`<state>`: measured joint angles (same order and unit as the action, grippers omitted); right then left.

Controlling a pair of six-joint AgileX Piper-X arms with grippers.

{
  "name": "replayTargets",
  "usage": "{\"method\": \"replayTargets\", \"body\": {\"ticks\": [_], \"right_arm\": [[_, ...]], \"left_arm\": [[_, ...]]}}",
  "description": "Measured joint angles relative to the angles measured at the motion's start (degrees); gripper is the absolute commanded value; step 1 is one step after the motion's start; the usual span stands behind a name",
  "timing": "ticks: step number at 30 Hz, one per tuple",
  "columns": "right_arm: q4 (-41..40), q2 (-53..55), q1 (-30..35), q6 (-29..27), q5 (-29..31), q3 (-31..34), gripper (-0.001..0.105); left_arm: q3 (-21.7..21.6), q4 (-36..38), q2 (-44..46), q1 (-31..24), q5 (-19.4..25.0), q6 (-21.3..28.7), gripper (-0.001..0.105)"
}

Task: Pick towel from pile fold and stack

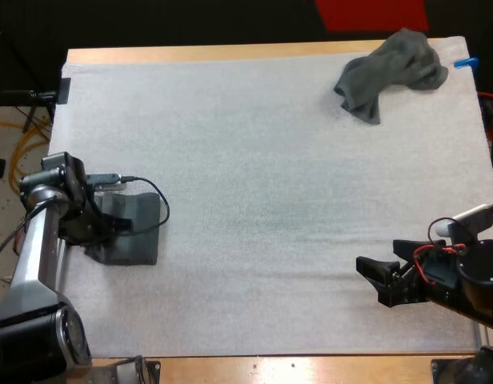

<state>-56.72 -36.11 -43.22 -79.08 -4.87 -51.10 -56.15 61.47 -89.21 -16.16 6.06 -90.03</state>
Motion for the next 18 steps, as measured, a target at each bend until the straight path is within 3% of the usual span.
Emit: {"method": "replayTargets", "body": {"ticks": [3,7,13,18], "right_arm": [[0.0,0.0,0.0,0.0,-0.4,0.0,0.071],[0.0,0.0,0.0,0.0,-0.9,0.0,0.071],[0.0,0.0,0.0,0.0,-1.0,0.0,0.071],[0.0,0.0,0.0,0.0,-1.0,0.0,0.071]], "left_arm": [[-2.7,1.6,1.4,0.0,3.0,0.1,0.041],[-6.2,3.1,5.1,0.0,3.2,0.1,0.041],[-6.7,4.4,10.3,0.0,-7.9,0.1,0.041],[-5.5,3.5,10.3,0.0,-9.1,0.1,0.041]]}}
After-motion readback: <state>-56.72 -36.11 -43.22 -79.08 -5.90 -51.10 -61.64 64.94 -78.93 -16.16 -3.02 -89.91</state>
